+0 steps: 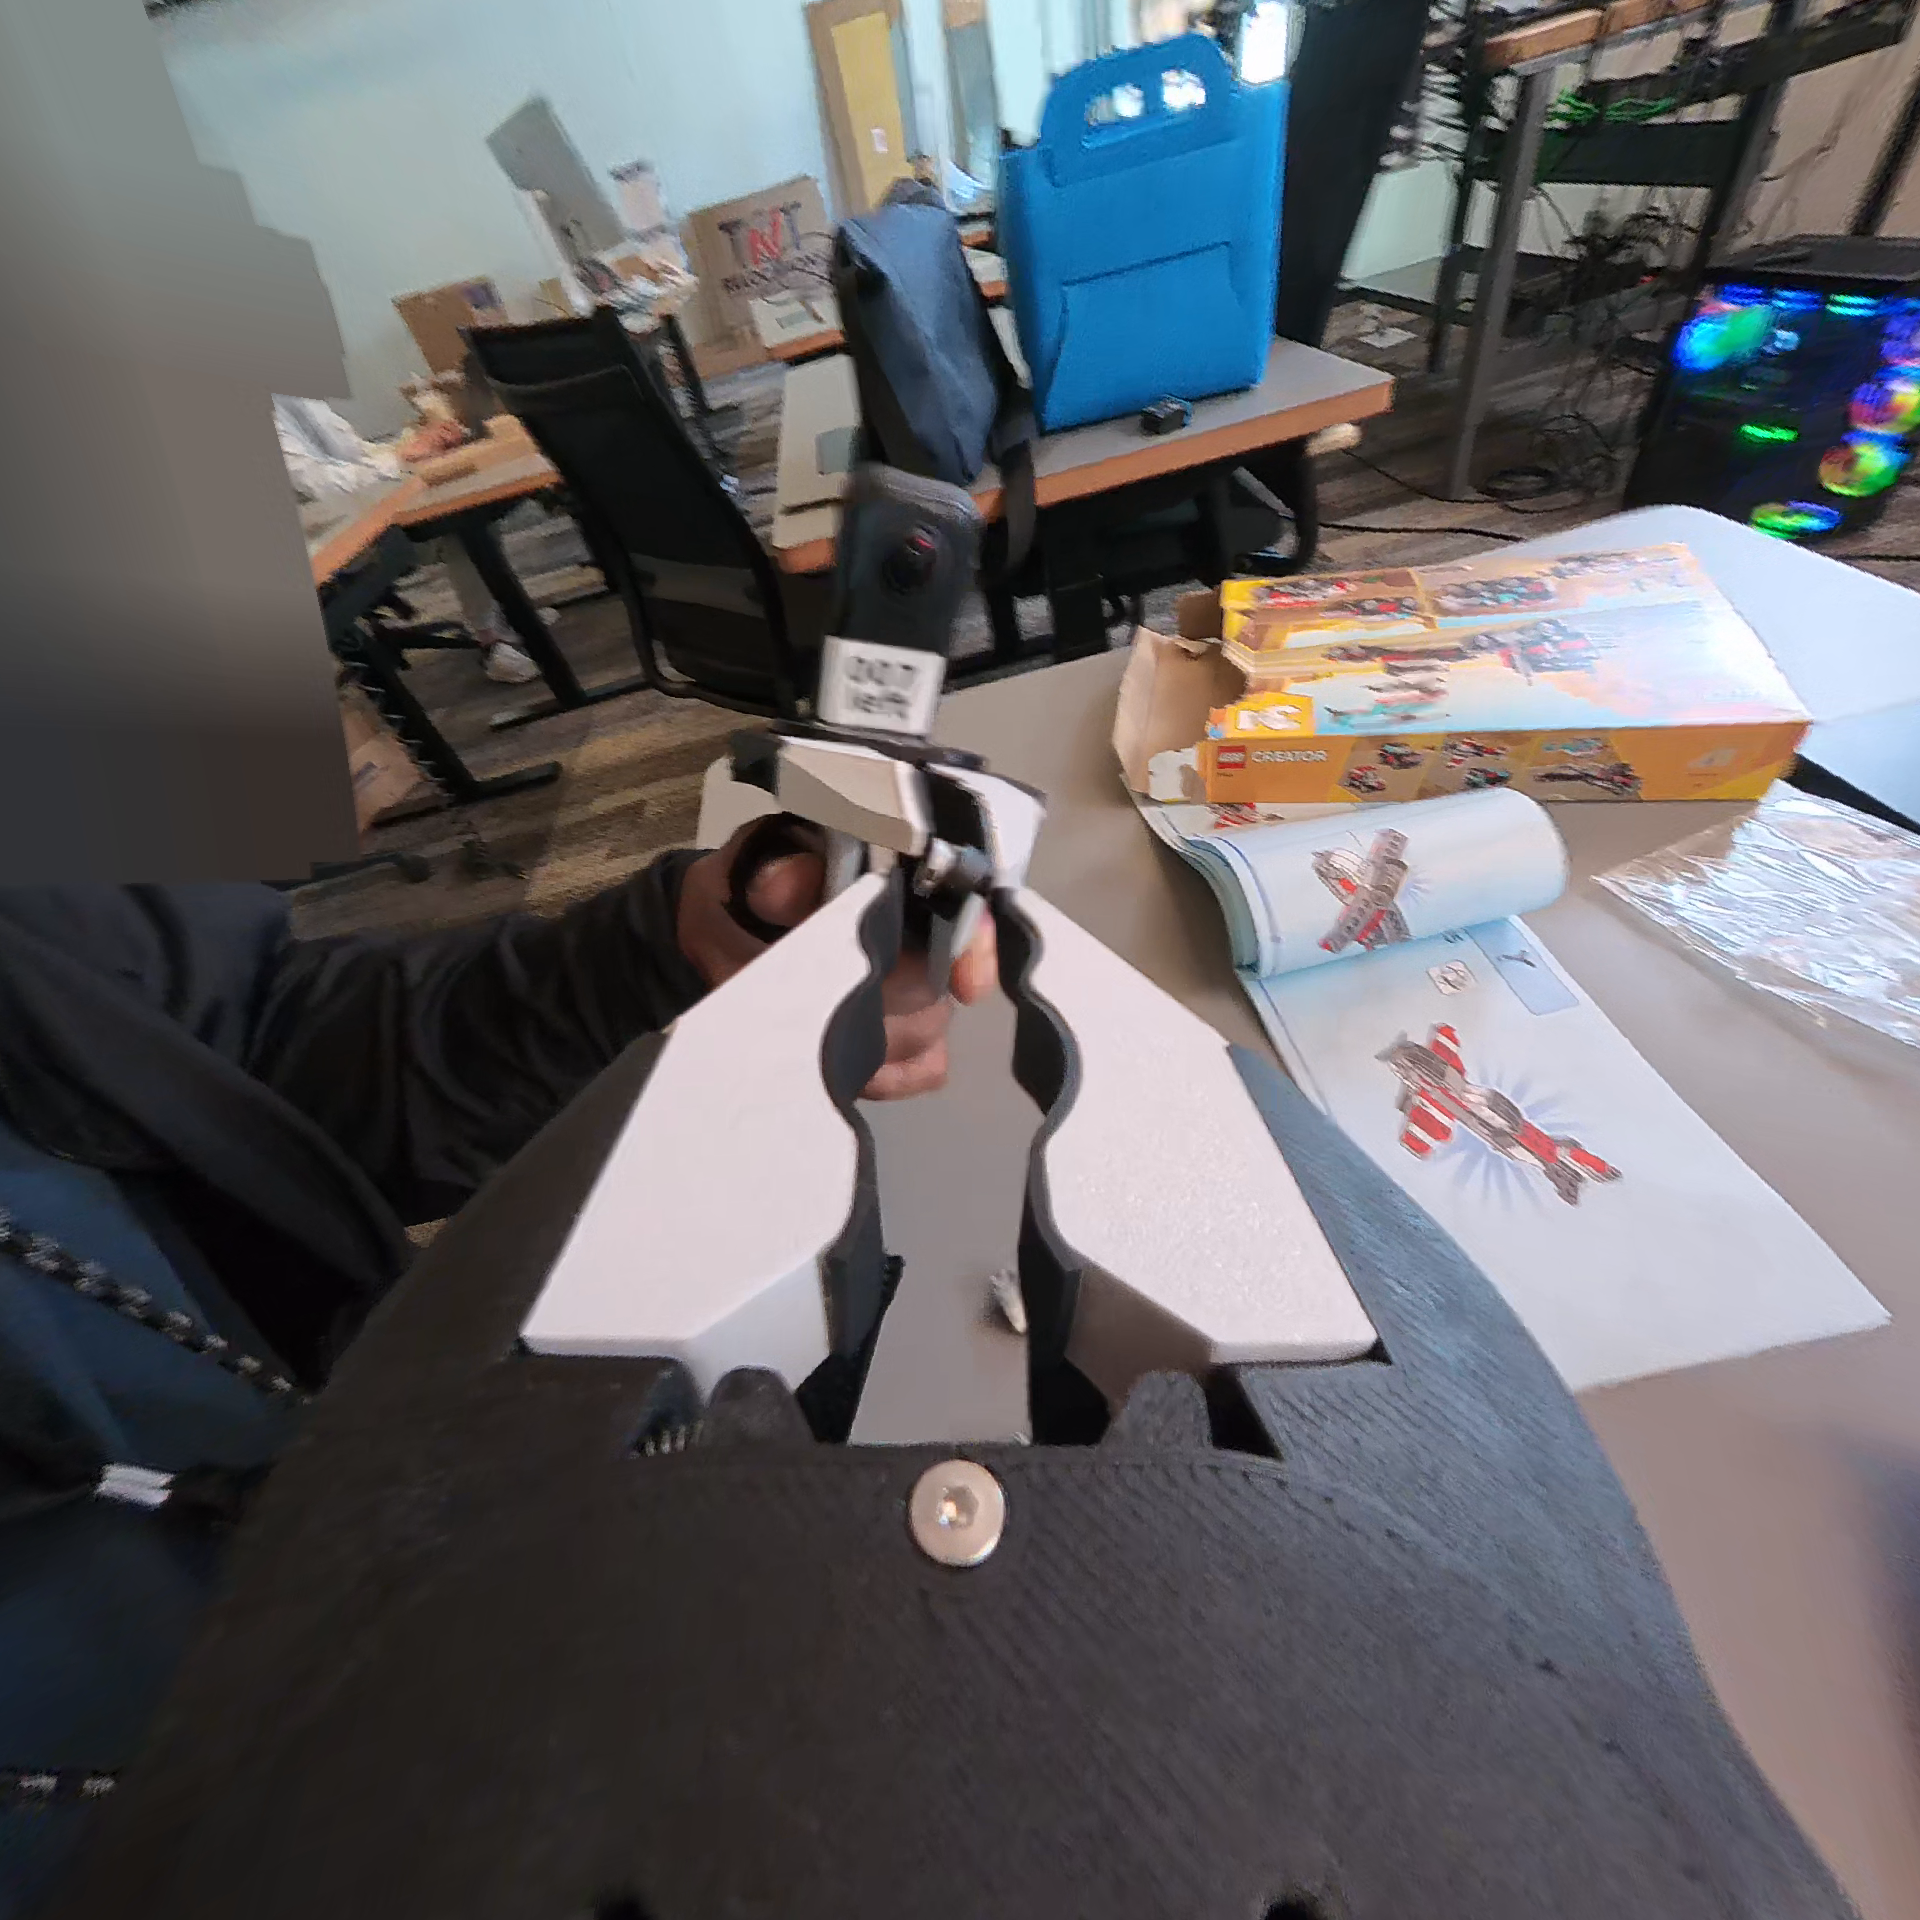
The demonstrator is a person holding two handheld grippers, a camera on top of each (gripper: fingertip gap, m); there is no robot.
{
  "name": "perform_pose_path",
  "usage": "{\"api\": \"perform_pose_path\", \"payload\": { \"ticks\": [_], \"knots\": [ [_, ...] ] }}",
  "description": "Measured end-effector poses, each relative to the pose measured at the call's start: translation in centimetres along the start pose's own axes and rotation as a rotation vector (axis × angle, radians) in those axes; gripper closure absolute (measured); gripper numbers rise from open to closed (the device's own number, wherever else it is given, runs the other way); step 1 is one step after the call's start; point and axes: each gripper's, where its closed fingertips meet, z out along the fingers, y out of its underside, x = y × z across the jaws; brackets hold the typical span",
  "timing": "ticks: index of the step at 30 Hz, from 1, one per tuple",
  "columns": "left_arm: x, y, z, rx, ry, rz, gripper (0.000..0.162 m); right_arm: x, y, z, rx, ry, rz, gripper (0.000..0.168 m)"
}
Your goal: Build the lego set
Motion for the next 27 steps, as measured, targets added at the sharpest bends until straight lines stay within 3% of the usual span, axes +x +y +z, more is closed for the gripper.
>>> {"api": "perform_pose_path", "payload": {
  "ticks": [12,27],
  "knots": [
    [-0.3,0.6,0.1,-0.090,-0.092,0.182,0.150,0.3,0.5,-0.4,0.003,0.011,-0.005,0.152],
    [0.7,0.8,-0.2,-0.168,-0.117,0.414,0.150,-1.2,0.7,-0.6,0.024,-0.216,0.189,0.153]
  ]
}}
